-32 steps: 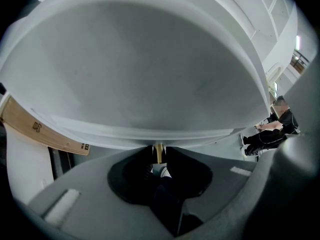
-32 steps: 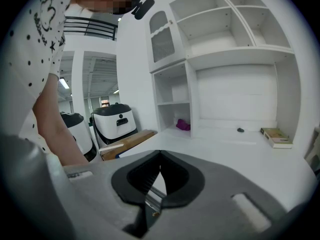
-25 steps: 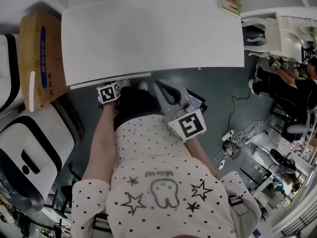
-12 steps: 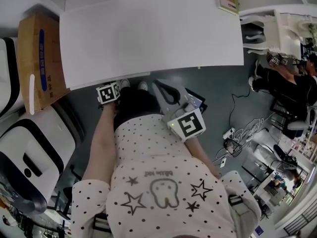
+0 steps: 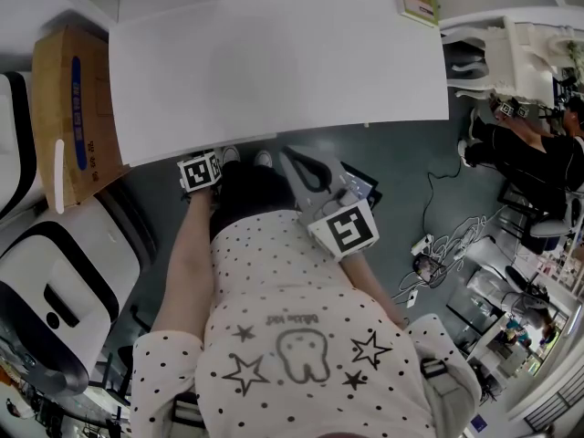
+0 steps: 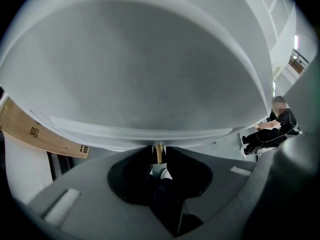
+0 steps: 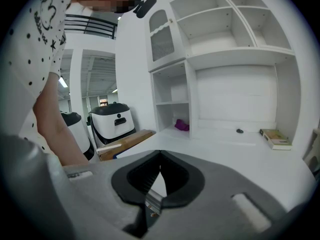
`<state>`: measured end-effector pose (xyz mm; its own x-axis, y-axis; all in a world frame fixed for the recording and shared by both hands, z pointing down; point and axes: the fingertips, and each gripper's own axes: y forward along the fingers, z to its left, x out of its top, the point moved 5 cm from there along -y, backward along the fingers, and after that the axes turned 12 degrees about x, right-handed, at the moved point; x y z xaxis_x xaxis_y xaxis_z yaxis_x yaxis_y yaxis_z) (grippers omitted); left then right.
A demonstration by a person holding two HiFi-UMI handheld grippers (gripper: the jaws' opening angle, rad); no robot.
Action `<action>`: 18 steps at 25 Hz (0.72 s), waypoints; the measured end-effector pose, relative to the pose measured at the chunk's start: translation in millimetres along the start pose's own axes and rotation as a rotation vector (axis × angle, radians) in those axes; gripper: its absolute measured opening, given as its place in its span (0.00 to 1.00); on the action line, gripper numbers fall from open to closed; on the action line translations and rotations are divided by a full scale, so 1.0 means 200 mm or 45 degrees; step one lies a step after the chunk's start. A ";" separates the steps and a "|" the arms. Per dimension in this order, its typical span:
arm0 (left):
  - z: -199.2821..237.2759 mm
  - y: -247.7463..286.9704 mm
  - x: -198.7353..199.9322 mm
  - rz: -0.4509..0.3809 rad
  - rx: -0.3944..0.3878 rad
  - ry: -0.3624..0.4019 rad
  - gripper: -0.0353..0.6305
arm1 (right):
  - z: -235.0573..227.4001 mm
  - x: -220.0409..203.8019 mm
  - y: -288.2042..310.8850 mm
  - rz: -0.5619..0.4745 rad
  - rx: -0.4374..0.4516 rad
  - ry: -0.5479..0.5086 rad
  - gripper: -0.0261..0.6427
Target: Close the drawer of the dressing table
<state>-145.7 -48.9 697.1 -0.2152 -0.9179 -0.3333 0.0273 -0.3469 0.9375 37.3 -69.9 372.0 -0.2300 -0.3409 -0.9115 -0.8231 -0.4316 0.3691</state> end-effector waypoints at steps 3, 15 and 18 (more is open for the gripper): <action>-0.01 0.00 0.00 0.000 0.001 0.000 0.18 | -0.01 0.00 0.00 0.003 0.000 -0.001 0.03; -0.01 0.01 0.03 -0.005 0.007 -0.011 0.18 | -0.03 0.01 0.00 0.002 0.001 -0.007 0.03; 0.00 0.01 0.03 -0.003 0.010 -0.012 0.18 | -0.03 0.01 0.01 0.003 0.000 -0.002 0.03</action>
<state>-146.4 -56.0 697.6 -0.2247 -0.9151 -0.3349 0.0193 -0.3478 0.9374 38.2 -77.6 372.3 -0.2331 -0.3405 -0.9109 -0.8226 -0.4306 0.3714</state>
